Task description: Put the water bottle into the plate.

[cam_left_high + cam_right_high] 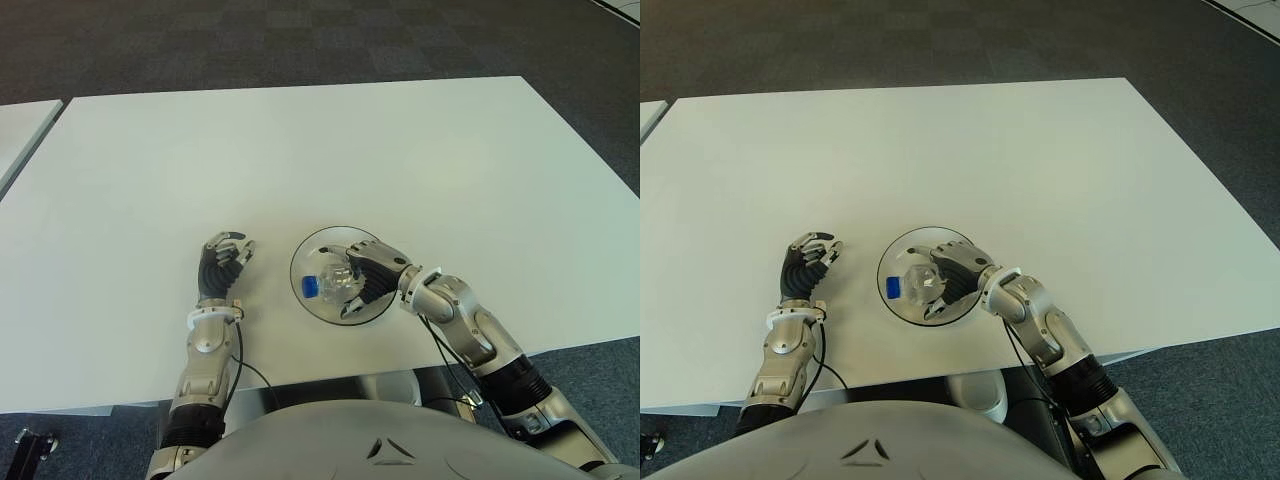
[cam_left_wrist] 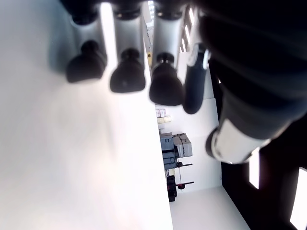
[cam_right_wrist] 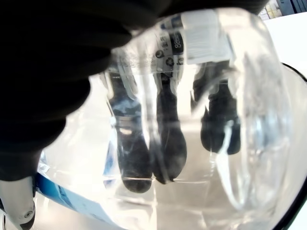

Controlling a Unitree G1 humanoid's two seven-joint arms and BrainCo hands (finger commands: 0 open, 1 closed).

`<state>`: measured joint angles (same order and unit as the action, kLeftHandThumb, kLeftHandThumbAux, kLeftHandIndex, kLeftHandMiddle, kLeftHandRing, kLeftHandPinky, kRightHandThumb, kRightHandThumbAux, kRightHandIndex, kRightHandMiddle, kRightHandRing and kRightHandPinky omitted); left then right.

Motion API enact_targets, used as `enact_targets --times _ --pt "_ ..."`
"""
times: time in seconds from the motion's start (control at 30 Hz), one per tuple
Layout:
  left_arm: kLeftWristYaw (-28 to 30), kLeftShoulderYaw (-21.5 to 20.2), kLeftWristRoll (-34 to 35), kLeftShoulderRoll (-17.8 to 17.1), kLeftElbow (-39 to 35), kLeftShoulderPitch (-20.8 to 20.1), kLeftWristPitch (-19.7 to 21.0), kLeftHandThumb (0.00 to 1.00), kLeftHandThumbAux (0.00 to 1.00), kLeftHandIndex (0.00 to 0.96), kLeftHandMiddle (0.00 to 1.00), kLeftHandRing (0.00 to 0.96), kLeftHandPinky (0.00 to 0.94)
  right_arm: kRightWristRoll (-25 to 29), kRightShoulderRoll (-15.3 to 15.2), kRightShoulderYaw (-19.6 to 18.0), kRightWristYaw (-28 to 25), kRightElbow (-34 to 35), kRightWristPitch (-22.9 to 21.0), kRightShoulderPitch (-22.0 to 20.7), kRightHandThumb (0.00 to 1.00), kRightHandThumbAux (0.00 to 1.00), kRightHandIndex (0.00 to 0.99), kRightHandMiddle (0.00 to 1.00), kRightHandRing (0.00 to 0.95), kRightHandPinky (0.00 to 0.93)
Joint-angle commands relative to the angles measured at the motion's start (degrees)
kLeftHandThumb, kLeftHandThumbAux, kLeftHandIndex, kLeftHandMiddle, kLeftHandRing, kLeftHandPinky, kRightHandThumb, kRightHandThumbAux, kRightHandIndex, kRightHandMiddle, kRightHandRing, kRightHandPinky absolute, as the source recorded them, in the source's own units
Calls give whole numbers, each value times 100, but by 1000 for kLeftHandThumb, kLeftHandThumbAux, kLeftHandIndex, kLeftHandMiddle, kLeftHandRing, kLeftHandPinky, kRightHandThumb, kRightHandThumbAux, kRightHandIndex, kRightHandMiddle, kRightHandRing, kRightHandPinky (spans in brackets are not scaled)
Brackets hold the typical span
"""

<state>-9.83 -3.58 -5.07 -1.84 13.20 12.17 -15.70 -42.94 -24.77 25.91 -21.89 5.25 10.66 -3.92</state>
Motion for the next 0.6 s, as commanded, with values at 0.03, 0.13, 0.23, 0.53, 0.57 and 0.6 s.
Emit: enact_targets --times 0.03,0.13,0.23,0.53,0.57,0.6 --pt "113 3 33 -15 141 101 213 703 720 434 813 817 801 -109 -33 56 73 -129 -1 -108 301 726 8 1 1 3" --pt "96 6 9 -20 129 107 221 703 720 434 811 815 804 -182 -48 77 233 -189 89 -118 274 707 2 0 0 1" --pt "110 11 8 -31 128 111 208 703 720 434 810 813 804 -255 -69 92 451 -240 212 -119 280 661 0 0 0 0" --pt "102 8 12 -38 162 104 177 702 721 434 814 820 817 -399 -83 97 1166 -447 607 -98 377 449 0 0 0 0" --pt "103 8 16 -38 161 104 182 703 720 434 814 820 817 -401 -80 96 1213 -463 630 -95 385 416 0 0 0 0" --pt "97 10 12 -37 162 104 179 703 720 434 815 821 819 -402 -77 95 1254 -478 645 -91 391 389 0 0 0 0"
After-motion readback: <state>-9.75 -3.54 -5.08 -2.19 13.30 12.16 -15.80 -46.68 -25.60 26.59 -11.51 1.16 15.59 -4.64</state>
